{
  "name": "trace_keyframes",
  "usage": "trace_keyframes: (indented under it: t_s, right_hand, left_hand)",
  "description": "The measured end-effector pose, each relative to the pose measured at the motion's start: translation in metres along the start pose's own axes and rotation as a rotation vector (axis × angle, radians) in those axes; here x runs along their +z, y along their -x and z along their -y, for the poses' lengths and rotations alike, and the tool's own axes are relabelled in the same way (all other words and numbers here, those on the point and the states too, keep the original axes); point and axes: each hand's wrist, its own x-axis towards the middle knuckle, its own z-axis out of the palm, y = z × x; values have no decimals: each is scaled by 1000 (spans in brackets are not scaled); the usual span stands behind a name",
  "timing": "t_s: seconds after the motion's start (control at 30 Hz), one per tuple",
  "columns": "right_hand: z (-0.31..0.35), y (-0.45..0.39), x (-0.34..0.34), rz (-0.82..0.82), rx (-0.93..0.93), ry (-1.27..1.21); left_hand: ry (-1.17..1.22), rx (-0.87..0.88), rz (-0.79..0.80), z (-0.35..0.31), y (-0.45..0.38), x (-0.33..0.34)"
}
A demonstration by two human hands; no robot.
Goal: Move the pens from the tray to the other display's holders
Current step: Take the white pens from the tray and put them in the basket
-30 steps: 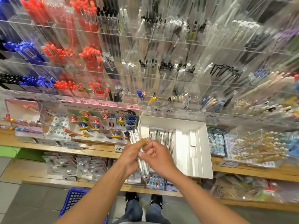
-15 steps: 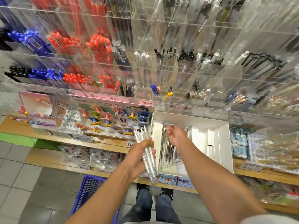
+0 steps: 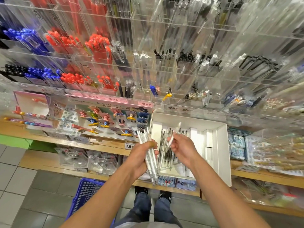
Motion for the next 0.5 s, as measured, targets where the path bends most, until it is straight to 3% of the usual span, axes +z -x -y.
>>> trace_keyframes:
  t_s: [0.13,0.23,0.4,0.5]
  right_hand:
    - [-9,49,5,143,-162,417]
    - [-17,66,13,123,-261,602]
    - [-24,71,14,101,-370,686]
    - [-19,62,5,128,-342,653]
  left_hand:
    - [-11,-10,111,-1,5,7]
    - [-14,-49,136,1,8,14]
    - [-48,-30,74,6,8,16]
    - [-42,11,49,5,8,15]
